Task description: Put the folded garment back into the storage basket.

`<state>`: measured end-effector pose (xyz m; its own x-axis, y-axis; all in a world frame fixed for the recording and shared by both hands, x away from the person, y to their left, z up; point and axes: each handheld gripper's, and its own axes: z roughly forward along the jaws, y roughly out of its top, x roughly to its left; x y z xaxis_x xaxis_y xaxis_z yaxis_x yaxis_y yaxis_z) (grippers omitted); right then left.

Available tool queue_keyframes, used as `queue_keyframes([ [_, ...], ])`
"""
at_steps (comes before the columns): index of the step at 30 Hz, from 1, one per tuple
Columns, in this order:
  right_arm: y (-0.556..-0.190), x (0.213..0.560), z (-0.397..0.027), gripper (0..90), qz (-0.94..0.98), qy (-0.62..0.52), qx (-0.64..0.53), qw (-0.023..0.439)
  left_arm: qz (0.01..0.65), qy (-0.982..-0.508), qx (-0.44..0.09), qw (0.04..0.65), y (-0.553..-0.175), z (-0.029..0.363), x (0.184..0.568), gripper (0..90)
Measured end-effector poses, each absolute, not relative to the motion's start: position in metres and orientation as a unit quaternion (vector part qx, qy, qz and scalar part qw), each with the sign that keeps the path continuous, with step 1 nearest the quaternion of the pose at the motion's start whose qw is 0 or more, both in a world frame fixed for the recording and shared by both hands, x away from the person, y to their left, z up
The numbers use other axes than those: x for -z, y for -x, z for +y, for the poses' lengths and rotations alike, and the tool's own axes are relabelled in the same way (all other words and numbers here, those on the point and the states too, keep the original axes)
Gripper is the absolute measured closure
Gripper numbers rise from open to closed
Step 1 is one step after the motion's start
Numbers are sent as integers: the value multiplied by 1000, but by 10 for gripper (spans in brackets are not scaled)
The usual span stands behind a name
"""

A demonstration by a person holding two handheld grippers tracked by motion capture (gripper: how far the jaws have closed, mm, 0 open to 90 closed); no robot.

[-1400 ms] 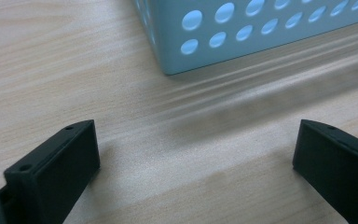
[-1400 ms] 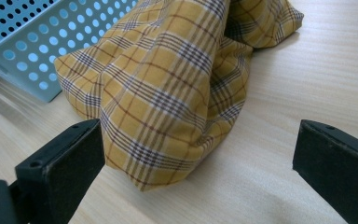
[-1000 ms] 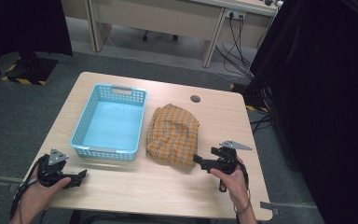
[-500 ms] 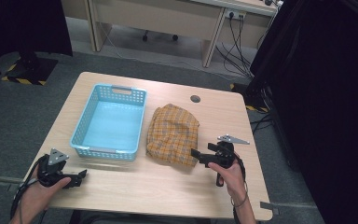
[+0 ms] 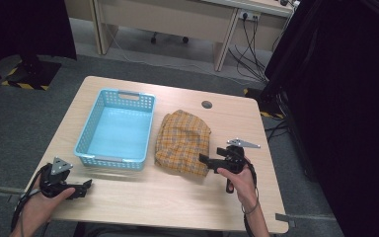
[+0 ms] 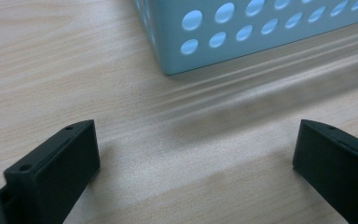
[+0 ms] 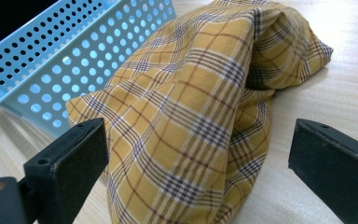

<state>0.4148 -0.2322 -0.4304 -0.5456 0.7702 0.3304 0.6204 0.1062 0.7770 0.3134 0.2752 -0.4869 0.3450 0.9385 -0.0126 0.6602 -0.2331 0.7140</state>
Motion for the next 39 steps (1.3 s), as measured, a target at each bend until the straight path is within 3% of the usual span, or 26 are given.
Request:
queue_keyframes([
  [39, -449, 432, -214, 101, 732, -476, -483, 66, 530, -755, -217, 321, -313, 275, 487, 0],
])
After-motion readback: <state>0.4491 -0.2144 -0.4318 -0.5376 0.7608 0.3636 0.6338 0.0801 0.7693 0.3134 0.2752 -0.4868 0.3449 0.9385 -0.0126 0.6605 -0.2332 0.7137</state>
